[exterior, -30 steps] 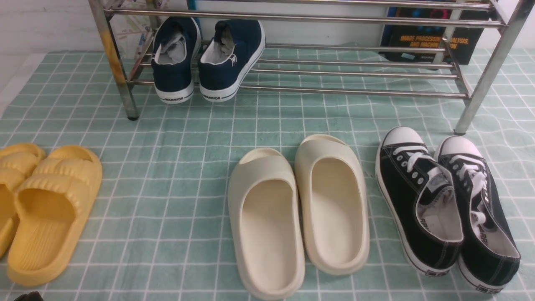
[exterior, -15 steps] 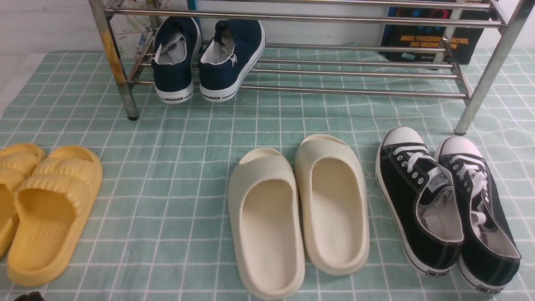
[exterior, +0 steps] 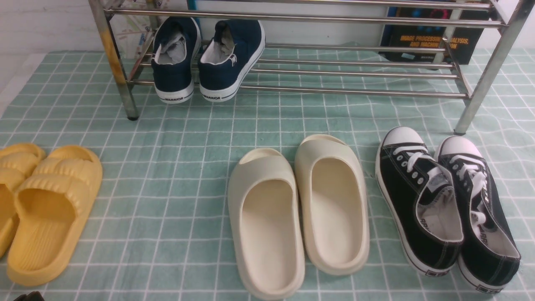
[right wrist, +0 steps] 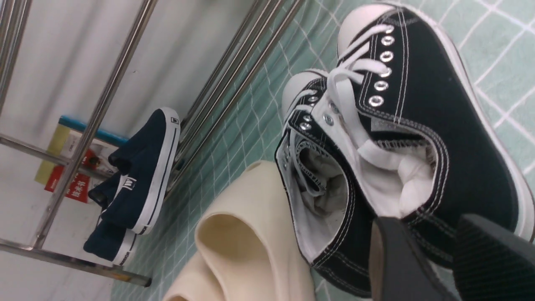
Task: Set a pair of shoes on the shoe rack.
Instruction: Use the right arm to grab the shoe closest to it
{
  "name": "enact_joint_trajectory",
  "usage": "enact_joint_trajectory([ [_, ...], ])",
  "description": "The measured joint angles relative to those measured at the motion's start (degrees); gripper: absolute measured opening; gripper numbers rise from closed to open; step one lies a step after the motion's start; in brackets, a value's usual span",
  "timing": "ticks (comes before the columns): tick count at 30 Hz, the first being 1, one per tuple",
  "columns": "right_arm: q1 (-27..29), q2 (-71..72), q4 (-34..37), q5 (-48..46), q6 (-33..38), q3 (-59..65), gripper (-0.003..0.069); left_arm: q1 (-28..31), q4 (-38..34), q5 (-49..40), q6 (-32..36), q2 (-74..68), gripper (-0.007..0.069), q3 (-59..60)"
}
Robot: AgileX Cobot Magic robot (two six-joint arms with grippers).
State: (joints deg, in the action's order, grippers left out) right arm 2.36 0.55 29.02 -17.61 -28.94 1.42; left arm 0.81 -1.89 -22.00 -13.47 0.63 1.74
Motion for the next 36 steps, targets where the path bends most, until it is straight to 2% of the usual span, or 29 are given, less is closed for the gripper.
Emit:
enact_joint_trajectory([
  [3,0.00,0.00,-0.29,0.28,1.42,0.00,0.0237,0.00,0.00,0.00,0.00,0.00,0.0101,0.00],
  [7,0.00,0.00,-0.74,-0.07,6.83,-2.47,0.0209,0.00,-0.02,0.00,0.00,0.00,0.0103,0.00],
  [8,0.00,0.00,-1.30,-0.41,11.33,-5.43,0.0171,0.00,-0.02,0.00,0.00,0.00,0.0106,0.00],
  [9,0.00,-0.06,-1.50,-0.57,11.83,-6.33,0.0166,0.00,-0.02,0.00,0.00,0.00,0.0106,0.00],
  [10,0.00,-1.24,-2.79,-1.97,15.90,-10.44,0.0115,0.00,-0.02,0.00,0.00,0.00,0.0109,0.00],
  [12,0.00,-3.22,-3.96,-3.49,18.67,-13.37,0.0070,0.00,-0.02,0.00,0.00,0.00,0.0110,0.00],
  [13,0.00,-6.54,-6.30,-6.38,21.50,-17.76,0.0018,0.00,-0.02,0.00,0.00,0.00,0.0111,0.00],
  [14,0.00,-10.00,-8.36,-10.18,23.51,-22.48,-0.0001,0.00,-0.02,0.00,0.00,0.00,0.0111,0.00],
  [16,0.00,-13.19,-10.15,-13.39,25.05,-25.95,-0.0003,0.00,-0.02,0.00,0.00,0.00,0.0112,0.00],
  [17,0.00,-19.89,-13.37,-19.70,27.91,-32.35,-0.0005,0.00,-0.02,0.00,0.00,0.00,0.0113,0.00],
  [18,0.00,-22.64,-15.05,-23.53,28.94,-35.13,-0.0005,0.00,-0.02,0.00,0.00,0.00,0.0113,0.00],
  [19,0.00,-23.31,-15.05,-23.53,29.29,-35.84,-0.0005,0.00,-0.02,0.00,0.00,0.00,0.0113,0.00],
  [20,0.00,-29.33,-17.91,-31.19,31.70,-41.65,-0.0005,0.00,-0.02,0.00,0.00,0.00,0.0116,0.00],
  [21,0.00,-29.96,-18.16,-31.97,31.96,-42.84,-0.0005,0.00,-0.02,0.00,0.00,0.00,0.0116,0.00],
  [22,-0.28,-34.33,-19.55,-36.52,33.52,-46.09,-0.0005,0.00,-0.02,0.00,0.00,0.00,0.0118,0.00],
  [25,-4.50,-42.92,-21.85,-44.66,34.87,-52.29,-0.0005,0.00,-0.02,0.00,0.00,0.00,0.0122,0.00],
  [30,-16.09,-53.37,-23.54,-49.61,37.32,-57.13,0.0006,0.00,-0.02,0.00,0.00,0.00,0.0129,0.00],
  [31,-16.57,-53.85,-23.65,-49.61,37.39,-57.13,0.0006,0.00,-0.02,0.00,0.00,0.00,0.0129,0.00],
  [33,-22.50,-59.91,-25.19,-50.96,36.59,-58.83,0.0032,0.00,-0.02,0.00,0.00,0.00,0.0132,0.00],
  [36,-26.78,-66.42,-27.19,-50.88,33.31,-60.11,0.0090,0.00,-0.02,0.00,0.00,0.00,0.0134,0.00],
])
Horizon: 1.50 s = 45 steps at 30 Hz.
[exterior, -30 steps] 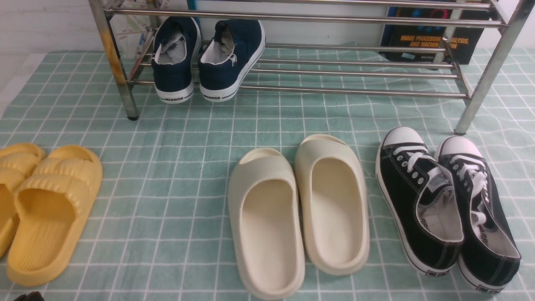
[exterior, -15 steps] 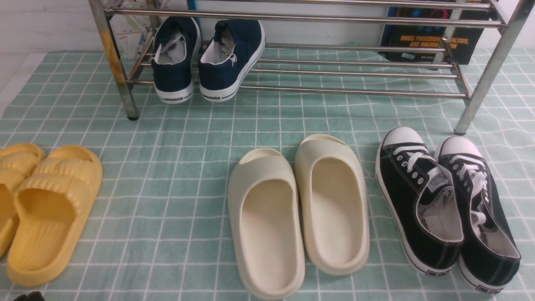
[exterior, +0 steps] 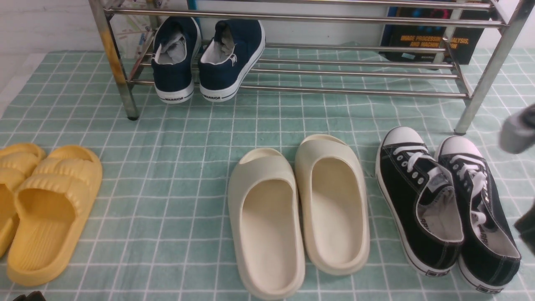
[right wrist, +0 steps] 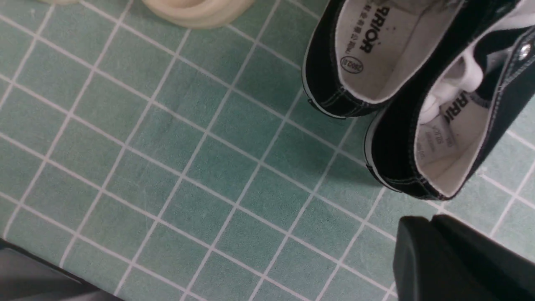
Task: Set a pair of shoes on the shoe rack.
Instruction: Use the right arm to grab the shoe closest to it, then use the right arm to put a shoe into the shoe rack
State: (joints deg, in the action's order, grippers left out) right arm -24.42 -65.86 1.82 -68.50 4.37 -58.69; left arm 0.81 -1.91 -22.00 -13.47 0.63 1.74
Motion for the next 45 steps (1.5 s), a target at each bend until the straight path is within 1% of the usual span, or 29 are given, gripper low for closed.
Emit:
enact_joint_trajectory([
  [3,-4.08,-6.56,-2.23,1.74,-4.37,-0.62,0.0209,0.00,0.00,0.00,0.00,0.00,0.0137,0.00],
  [4,-4.32,-6.96,-2.23,1.74,-4.37,-0.62,0.0218,0.00,0.00,0.00,0.00,0.00,0.0137,0.00],
  [5,-6.17,-10.46,-3.91,4.11,-6.68,-0.62,0.0307,0.00,0.00,0.00,0.00,0.00,0.0140,0.00],
  [6,-6.89,-11.91,-4.50,5.22,-7.59,-0.66,0.0356,0.00,0.00,0.00,0.00,0.00,0.0142,0.00],
  [7,-7.02,-12.62,-4.68,5.51,-8.03,-0.66,0.0366,0.00,0.00,0.00,0.00,0.00,0.0143,0.00],
  [8,-7.63,-15.19,-6.07,7.90,-9.80,-0.68,0.0437,0.00,0.00,0.00,0.00,0.00,0.0145,0.00],
  [9,-7.78,-16.66,-6.87,9.35,-10.93,-0.68,0.0473,0.00,0.00,0.00,0.00,0.00,0.0145,0.00],
  [10,-7.78,-17.52,-7.52,10.41,-11.65,-0.73,0.0493,0.00,0.00,0.00,0.00,0.00,0.0146,0.00],
  [11,-7.78,-19.40,-8.56,11.89,-13.26,-0.73,0.0527,0.00,0.00,0.00,0.00,0.00,0.0148,0.00],
  [12,-7.78,-20.64,-9.45,12.93,-14.42,-0.73,0.0542,0.00,0.00,0.00,0.00,0.00,0.0150,0.00],
  [16,-7.78,-24.11,-10.74,15.21,-16.85,-0.79,0.0552,0.00,0.00,0.00,0.00,0.00,0.0154,0.00],
  [17,-7.78,-25.57,-10.66,15.95,-17.39,-0.84,0.0538,0.00,0.00,0.00,0.00,0.00,0.0155,0.00],
  [19,-7.78,-27.73,-10.02,16.76,-17.62,-0.90,0.0486,0.00,0.00,0.00,0.00,0.00,0.0155,0.00],
  [20,-7.78,-27.92,-9.88,16.85,-17.66,-0.90,0.0479,0.00,0.00,0.00,0.00,0.00,0.0155,0.00],
  [22,-7.78,-29.81,-9.63,16.95,-17.79,-0.90,0.0374,0.00,0.00,0.00,0.00,0.00,0.0160,0.00],
  [26,-7.78,-31.11,-9.90,17.06,-17.78,-1.10,0.0119,0.00,0.00,0.00,0.00,0.00,0.0165,0.00],
  [27,-7.78,-31.11,-9.80,17.01,-17.78,-1.10,0.0106,0.00,0.00,0.00,0.00,0.00,0.0165,0.00],
  [28,-7.78,-30.90,-9.51,16.41,-17.78,-1.70,0.0041,0.00,0.00,0.00,0.00,0.00,0.0166,0.00],
  [29,-7.82,-30.56,-9.40,15.01,-17.78,-2.25,0.0021,0.00,0.00,0.00,0.00,0.00,0.0167,0.00],
  [33,-7.84,-27.88,-8.81,11.37,-17.35,-4.46,0.0022,0.00,0.00,0.00,0.00,0.00,0.0169,0.00],
  [36,-7.39,-25.13,-8.53,7.30,-15.28,-9.68,0.0022,0.00,0.00,0.00,0.00,0.00,0.0173,0.00],
  [39,-5.75,-25.24,-8.06,4.09,-12.66,-14.82,0.0022,0.00,0.00,0.00,0.00,0.00,0.0176,0.00],
  [41,-2.41,-27.19,-6.96,1.61,-9.85,-19.93,0.0022,0.00,0.00,0.00,0.00,0.00,0.0181,0.00],
  [42,-2.16,-27.19,-6.84,1.51,-9.85,-20.28,0.0022,0.00,0.00,0.00,0.00,0.00,0.0181,0.00],
  [45,1.87,-31.17,-4.87,0.47,-7.19,-25.83,0.0022,0.00,0.00,0.00,0.00,0.00,0.0185,0.00],
])
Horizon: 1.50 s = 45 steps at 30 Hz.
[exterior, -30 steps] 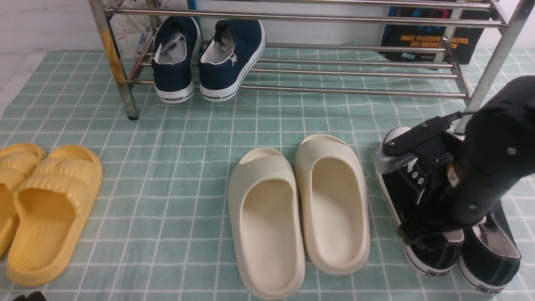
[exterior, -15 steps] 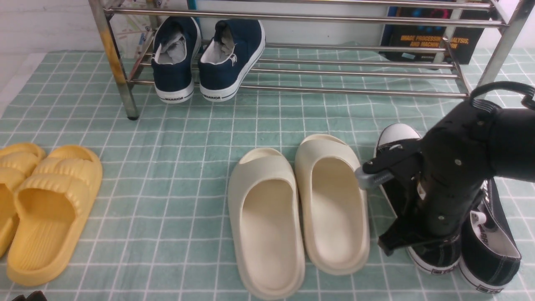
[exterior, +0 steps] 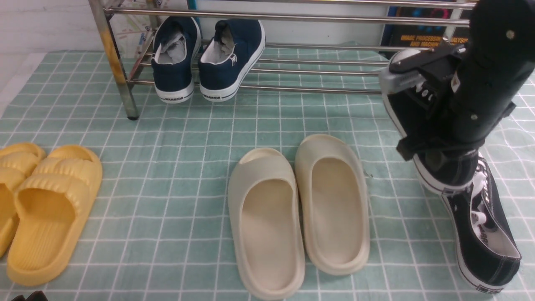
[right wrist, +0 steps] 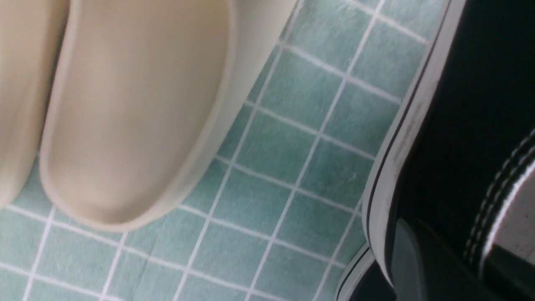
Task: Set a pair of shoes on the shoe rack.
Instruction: Use the right arm to put a shoe into the shoe rack
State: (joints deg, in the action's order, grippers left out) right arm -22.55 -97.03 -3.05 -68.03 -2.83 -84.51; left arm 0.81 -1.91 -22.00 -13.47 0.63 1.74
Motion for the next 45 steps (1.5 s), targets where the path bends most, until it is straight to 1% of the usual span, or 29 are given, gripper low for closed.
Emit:
enact_joint_trajectory([
  [4,4.28,-5.72,3.05,-0.70,3.15,-7.66,0.0022,0.00,0.00,0.00,0.00,0.00,0.0188,0.00],
  [7,5.49,-8.56,4.60,-1.05,4.05,-11.51,0.0022,0.00,0.00,0.00,0.00,0.00,0.0192,0.00],
  [9,6.55,-12.45,5.75,-1.87,5.10,-17.06,0.0022,0.00,0.00,0.00,0.00,0.00,0.0196,0.00],
  [12,7.35,-17.16,6.14,-2.98,5.91,-23.56,0.0022,0.00,0.00,0.00,0.00,0.00,0.0197,0.00],
  [13,7.40,-17.49,6.14,-3.06,6.00,-24.02,0.0022,0.00,0.00,0.00,0.00,0.00,0.0197,0.00],
  [14,7.73,-20.36,6.18,-3.83,6.38,-28.22,0.0022,0.00,0.00,0.00,0.00,0.00,0.0199,0.00],
  [16,7.91,-21.95,6.18,-4.04,6.83,-30.53,0.0022,0.00,0.00,0.00,0.00,0.00,0.0200,0.00],
  [20,9.16,-28.56,6.25,-4.61,8.84,-40.77,0.0022,0.00,0.00,0.00,0.00,0.00,0.0202,0.00],
  [21,9.24,-28.80,6.25,-4.61,8.84,-40.77,0.0022,0.00,0.00,0.00,0.00,0.00,0.0203,0.00],
  [22,10.15,-30.77,6.25,-4.61,8.89,-44.35,0.0022,0.00,0.00,0.00,0.00,0.00,0.0204,0.00],
  [23,10.25,-31.24,6.25,-4.61,8.91,-44.73,0.0022,0.00,0.00,0.00,0.00,0.00,0.0205,0.00],
  [24,11.25,-32.96,6.32,-4.61,9.01,-47.60,0.0022,0.00,0.00,0.00,0.00,0.00,0.0206,0.00],
  [29,13.95,-36.70,7.49,-4.61,9.55,-52.82,0.0022,0.00,0.00,0.00,0.00,0.00,0.0211,0.00],
  [39,15.56,-37.65,10.57,-4.66,14.51,-53.74,0.0022,0.00,0.00,0.00,0.00,0.00,0.0218,0.00],
  [45,15.97,-37.66,15.28,-4.50,16.54,-53.74,0.0022,0.00,0.00,0.00,0.00,0.00,0.0218,0.00],
])
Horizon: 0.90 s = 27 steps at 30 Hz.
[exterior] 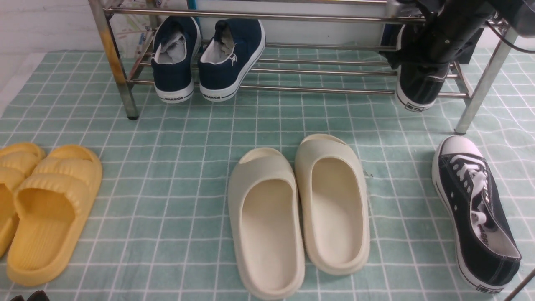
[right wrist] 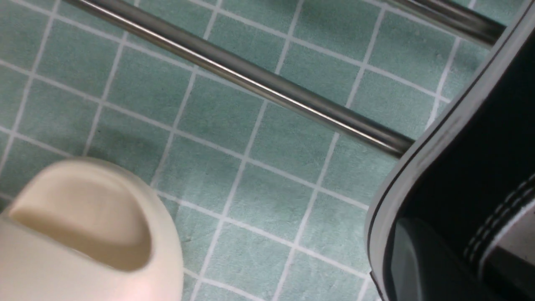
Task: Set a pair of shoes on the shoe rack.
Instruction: Use the right arm to put a shoe into the shoe rack
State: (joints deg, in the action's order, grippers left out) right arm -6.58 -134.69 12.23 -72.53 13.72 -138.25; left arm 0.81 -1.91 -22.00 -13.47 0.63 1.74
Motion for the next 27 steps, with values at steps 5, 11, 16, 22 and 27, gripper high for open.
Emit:
enact_joint_trajectory([
  [5,-1.60,-0.05,2.56,0.00,1.95,0.00,0.0022,0.00,0.00,0.00,0.00,0.00,0.0218,0.00],
  [11,-2.68,-0.05,3.56,0.00,2.27,0.00,0.0022,0.00,0.00,0.00,0.00,0.00,0.0218,0.00],
  [16,-2.79,-0.05,3.56,0.00,2.52,0.00,0.0022,0.00,0.00,0.00,0.00,0.00,0.0218,0.00],
  [22,-3.23,-0.05,1.21,-0.10,1.69,-0.12,0.0041,0.00,0.00,0.00,0.00,0.00,0.0218,0.00],
  [27,-3.23,0.42,0.23,0.33,-0.15,-0.29,0.0171,0.00,0.00,0.00,0.00,0.00,0.0218,0.00],
])
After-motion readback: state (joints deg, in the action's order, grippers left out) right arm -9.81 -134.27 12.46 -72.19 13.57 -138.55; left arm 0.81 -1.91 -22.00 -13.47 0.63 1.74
